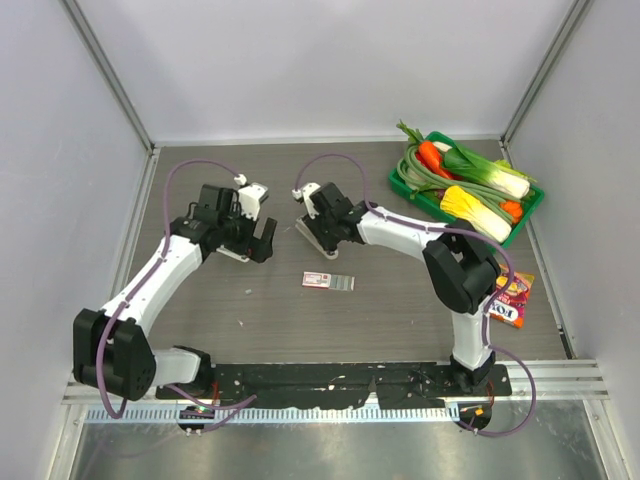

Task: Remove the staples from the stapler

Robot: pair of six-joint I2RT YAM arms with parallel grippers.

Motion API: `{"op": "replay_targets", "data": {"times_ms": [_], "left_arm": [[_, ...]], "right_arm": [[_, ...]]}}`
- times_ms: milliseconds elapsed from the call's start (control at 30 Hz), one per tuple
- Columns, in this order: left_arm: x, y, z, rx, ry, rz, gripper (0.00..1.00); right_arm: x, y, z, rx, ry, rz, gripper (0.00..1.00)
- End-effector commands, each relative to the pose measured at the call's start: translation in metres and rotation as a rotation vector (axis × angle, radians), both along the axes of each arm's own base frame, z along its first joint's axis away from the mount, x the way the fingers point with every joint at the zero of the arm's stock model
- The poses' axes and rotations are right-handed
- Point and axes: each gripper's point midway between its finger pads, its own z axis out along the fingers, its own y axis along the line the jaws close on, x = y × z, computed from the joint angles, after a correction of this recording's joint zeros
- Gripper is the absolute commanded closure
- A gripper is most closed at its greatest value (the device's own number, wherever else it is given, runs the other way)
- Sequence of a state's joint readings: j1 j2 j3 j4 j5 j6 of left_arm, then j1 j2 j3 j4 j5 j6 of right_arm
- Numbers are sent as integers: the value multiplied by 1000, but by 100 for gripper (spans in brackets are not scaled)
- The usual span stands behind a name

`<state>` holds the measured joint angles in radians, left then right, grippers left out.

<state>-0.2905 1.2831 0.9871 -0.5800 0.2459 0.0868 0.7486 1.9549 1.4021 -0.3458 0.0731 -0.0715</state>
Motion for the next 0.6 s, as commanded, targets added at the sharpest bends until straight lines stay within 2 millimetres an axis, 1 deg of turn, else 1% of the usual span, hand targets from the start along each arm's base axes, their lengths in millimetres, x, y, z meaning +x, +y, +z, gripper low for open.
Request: {"op": "replay_targets", "data": {"times_ms": [0,133,267,333,433,467,500,567], "left_arm": [[13,-7,17,-5,-54,-15,0],[11,-9,17,-3,-56,-29,0],[9,-7,13,7,-57,-28,0],[8,-6,11,10,-55,-26,0],[7,-5,9,13,-54,-24,0],[8,-5,9,13,-57,-23,0],[8,-5,8,14,-57,-24,0],[8,-5,6,17,-52,-23,0]], "right_arm": [[-1,10,-7,16,51,4,66],[1,8,-12,-6,66,3,56],[2,10,-10,-4,60,1,52],[3,10,-9,-3,59,1,52],[4,12,-4,14,49,-6,58],[5,13,-1,25,42,-8,63],[6,17,8,54,25,-9,67],[5,19,14,89,19,-17,72]]}}
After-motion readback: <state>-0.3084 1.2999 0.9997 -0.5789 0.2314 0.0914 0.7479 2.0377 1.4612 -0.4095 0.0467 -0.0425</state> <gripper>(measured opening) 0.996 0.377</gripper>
